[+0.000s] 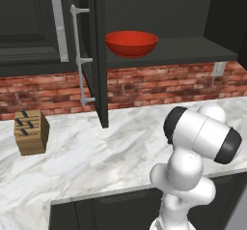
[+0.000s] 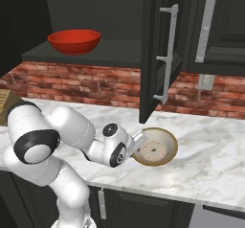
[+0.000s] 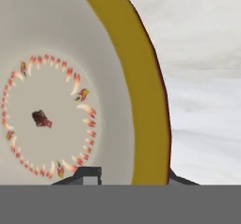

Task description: Open the cabinet. Pick the bowls from the counter and place them in the cabinet. Then close the cabinet.

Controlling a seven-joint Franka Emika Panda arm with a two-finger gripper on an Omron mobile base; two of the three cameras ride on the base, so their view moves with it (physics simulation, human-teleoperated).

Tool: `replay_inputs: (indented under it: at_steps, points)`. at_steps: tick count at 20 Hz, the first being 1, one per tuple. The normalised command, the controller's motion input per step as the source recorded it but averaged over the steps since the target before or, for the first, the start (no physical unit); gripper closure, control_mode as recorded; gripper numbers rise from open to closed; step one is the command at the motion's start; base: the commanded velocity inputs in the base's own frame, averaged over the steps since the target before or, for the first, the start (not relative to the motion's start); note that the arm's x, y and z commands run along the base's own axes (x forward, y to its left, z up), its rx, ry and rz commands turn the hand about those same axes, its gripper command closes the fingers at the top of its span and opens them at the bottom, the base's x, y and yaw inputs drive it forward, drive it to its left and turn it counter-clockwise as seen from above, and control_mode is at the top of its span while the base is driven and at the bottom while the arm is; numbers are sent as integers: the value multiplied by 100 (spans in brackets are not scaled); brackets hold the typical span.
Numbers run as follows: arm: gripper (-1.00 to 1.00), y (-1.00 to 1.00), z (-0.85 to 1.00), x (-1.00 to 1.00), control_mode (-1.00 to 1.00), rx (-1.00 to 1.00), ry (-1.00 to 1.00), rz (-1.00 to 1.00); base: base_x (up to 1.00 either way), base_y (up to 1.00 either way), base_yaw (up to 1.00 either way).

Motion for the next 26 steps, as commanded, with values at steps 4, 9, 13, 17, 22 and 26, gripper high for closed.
replay_inputs:
  at_steps: [4,9,13,17,22,26]
  points:
    - [100,20,0,-39,-100,0,-15,-8,0,0,0]
    - [100,30,50,-48,-100,0,3,0,0,0,0]
    - [100,57,64,-56,-100,0,28,12,0,0,0]
    - [100,56,70,-72,-100,0,29,20,0,0,0]
    - [100,40,84,-80,-100,0,11,21,0,0,0]
    - [100,36,78,-77,-100,-5,-18,14,0,0,0]
